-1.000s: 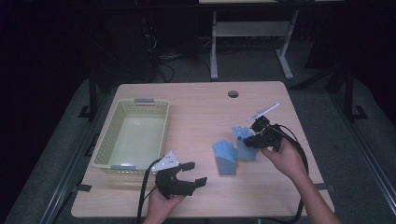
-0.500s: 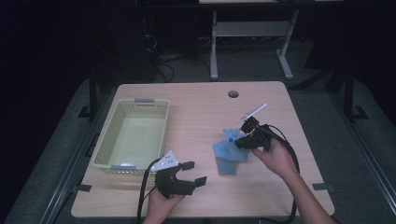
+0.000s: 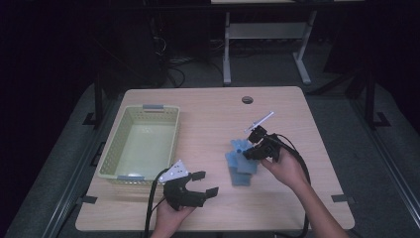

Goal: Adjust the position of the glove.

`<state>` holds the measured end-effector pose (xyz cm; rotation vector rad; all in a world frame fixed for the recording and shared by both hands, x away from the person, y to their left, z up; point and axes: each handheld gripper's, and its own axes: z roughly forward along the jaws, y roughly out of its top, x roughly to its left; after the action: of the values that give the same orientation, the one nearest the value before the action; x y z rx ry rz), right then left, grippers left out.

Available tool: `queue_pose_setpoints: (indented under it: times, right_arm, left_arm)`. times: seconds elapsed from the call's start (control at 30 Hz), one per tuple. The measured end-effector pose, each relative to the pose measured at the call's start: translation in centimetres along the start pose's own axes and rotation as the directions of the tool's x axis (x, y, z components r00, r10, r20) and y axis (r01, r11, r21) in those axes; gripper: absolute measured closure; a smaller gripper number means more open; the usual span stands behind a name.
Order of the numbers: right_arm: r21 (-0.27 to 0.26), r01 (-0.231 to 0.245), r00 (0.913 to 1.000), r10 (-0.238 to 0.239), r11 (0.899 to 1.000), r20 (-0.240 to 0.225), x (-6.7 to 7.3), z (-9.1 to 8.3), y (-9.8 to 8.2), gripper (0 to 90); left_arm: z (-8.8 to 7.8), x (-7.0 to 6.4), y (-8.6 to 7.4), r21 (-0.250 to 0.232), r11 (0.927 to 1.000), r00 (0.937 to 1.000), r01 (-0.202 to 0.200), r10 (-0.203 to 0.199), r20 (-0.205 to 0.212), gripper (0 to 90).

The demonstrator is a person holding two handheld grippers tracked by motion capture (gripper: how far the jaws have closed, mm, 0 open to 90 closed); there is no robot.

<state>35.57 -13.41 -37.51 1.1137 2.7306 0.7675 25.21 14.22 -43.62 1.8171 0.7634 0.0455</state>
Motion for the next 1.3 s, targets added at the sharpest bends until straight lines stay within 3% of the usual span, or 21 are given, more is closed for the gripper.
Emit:
queue_pose_setpoints:
  times: [0.77,1.3]
  right_arm:
    - [0.070,0.015,0.9988,-0.012,0.997,-0.047,0.7,3.1,-0.3,81.6]
    - [0.108,0.009,0.9994,-0.006,0.994,-0.034,0.7,5.0,-0.7,79.4]
  left_arm:
    - [-0.1,-0.2,0.0,-0.004,0.9999,0.9999,-0.011,0.010,-0.006,21.1]
    - [-0.1,0.0,-0.1,-0.011,0.9999,1.0000,-0.004,0.004,-0.005,21.1]
